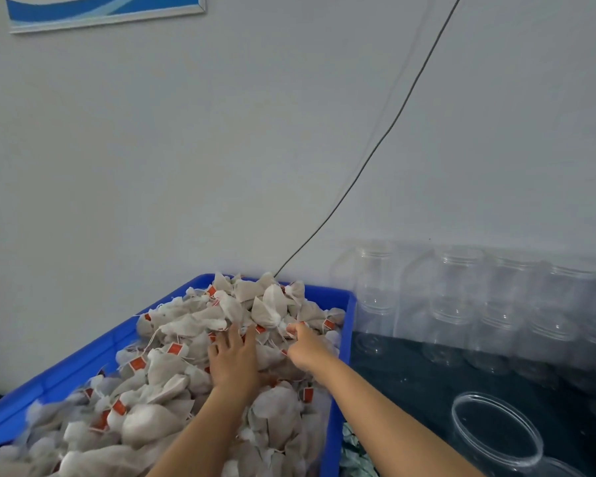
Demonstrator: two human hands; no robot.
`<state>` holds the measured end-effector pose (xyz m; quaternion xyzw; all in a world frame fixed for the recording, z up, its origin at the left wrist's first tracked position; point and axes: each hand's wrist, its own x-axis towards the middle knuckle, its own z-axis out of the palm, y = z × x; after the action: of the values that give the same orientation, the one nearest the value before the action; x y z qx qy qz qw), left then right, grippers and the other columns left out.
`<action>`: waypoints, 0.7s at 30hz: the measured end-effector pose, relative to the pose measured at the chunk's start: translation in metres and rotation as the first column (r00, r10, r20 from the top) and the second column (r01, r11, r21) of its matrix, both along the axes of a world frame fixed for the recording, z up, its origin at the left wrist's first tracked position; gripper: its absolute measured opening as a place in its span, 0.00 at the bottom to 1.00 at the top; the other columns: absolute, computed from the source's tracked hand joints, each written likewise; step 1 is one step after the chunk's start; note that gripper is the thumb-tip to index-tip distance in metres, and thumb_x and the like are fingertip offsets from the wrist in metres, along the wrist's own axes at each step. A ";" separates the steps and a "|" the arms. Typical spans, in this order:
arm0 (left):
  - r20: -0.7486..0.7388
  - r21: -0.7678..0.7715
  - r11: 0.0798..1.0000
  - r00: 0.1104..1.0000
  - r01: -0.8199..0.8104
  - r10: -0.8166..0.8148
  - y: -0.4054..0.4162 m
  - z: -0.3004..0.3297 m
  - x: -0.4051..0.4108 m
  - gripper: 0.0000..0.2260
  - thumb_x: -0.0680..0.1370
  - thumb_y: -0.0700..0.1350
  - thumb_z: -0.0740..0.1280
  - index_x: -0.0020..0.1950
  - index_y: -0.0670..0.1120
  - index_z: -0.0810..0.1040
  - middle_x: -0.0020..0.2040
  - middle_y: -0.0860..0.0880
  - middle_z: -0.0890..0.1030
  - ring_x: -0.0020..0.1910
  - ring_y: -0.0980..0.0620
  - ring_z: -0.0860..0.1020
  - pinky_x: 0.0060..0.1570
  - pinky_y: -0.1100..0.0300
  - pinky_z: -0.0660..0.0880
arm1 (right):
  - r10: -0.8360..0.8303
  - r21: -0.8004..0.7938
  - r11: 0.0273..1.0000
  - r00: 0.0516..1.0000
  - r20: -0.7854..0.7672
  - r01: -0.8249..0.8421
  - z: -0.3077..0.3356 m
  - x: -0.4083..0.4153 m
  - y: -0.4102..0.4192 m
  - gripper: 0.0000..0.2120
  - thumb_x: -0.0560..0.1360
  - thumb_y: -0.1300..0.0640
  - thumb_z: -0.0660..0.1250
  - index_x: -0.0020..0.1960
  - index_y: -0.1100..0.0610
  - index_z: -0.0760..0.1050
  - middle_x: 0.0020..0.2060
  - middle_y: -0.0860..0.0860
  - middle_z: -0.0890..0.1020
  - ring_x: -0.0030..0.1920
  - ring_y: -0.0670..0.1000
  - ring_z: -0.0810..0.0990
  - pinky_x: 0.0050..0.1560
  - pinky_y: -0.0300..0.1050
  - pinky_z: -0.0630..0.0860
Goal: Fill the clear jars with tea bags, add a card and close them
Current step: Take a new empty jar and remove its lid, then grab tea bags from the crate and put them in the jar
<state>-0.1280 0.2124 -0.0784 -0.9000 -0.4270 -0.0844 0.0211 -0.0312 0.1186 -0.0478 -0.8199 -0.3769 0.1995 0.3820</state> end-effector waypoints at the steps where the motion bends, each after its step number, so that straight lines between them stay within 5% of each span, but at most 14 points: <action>1: -0.020 0.007 1.000 1.000 -0.010 0.010 0.002 -0.001 0.001 0.45 0.70 0.70 0.66 0.78 0.52 0.50 0.78 0.42 0.51 0.76 0.38 0.53 0.73 0.44 0.54 | -0.024 0.021 0.999 0.999 -0.049 0.025 -0.001 0.004 0.005 0.26 0.79 0.64 0.57 0.75 0.50 0.60 0.71 0.53 0.67 0.65 0.53 0.70 0.53 0.40 0.71; 5: -0.038 0.094 0.995 0.999 -0.018 0.021 0.003 -0.004 0.003 0.36 0.73 0.64 0.67 0.76 0.57 0.55 0.75 0.39 0.57 0.74 0.38 0.58 0.73 0.45 0.56 | -0.069 0.098 0.991 0.977 -0.201 0.090 -0.003 0.017 0.028 0.26 0.79 0.60 0.62 0.75 0.50 0.60 0.71 0.53 0.68 0.62 0.52 0.71 0.52 0.40 0.71; 10: -0.010 0.104 0.994 1.000 0.028 -0.027 -0.002 -0.004 0.003 0.26 0.80 0.45 0.63 0.75 0.60 0.59 0.72 0.39 0.61 0.70 0.39 0.64 0.69 0.50 0.65 | -0.101 0.059 0.995 0.933 0.346 0.086 -0.012 0.019 0.049 0.25 0.77 0.48 0.66 0.73 0.46 0.63 0.68 0.48 0.73 0.67 0.52 0.72 0.67 0.56 0.68; 14: 0.233 0.030 0.995 0.967 0.096 -0.100 0.003 -0.007 0.001 0.13 0.79 0.41 0.62 0.62 0.51 0.76 0.59 0.47 0.78 0.59 0.47 0.75 0.60 0.56 0.73 | -0.066 0.071 0.997 0.893 0.445 0.039 -0.016 0.016 0.053 0.09 0.79 0.52 0.64 0.59 0.49 0.76 0.56 0.48 0.80 0.58 0.50 0.78 0.64 0.54 0.71; 17: 0.529 -0.146 0.983 0.848 0.115 -0.020 0.007 -0.006 -0.001 0.08 0.78 0.38 0.63 0.52 0.46 0.81 0.46 0.49 0.82 0.46 0.50 0.79 0.47 0.59 0.77 | -0.126 0.115 0.990 0.879 0.460 0.082 -0.016 0.018 0.049 0.07 0.80 0.55 0.61 0.52 0.55 0.77 0.48 0.51 0.81 0.50 0.49 0.80 0.55 0.45 0.76; 21: 0.758 -0.519 0.838 0.544 0.170 0.360 0.006 0.014 -0.005 0.09 0.79 0.44 0.67 0.54 0.40 0.79 0.42 0.45 0.81 0.37 0.49 0.78 0.37 0.56 0.76 | -0.243 0.355 0.925 0.931 0.271 0.138 -0.002 0.015 0.040 0.06 0.80 0.60 0.61 0.53 0.57 0.76 0.48 0.49 0.79 0.48 0.45 0.77 0.47 0.34 0.71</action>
<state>-0.1329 0.2183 -0.0646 -0.6914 -0.4407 -0.3765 -0.4312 -0.0161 0.1581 -0.0499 -0.7985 -0.3777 -0.0362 0.4674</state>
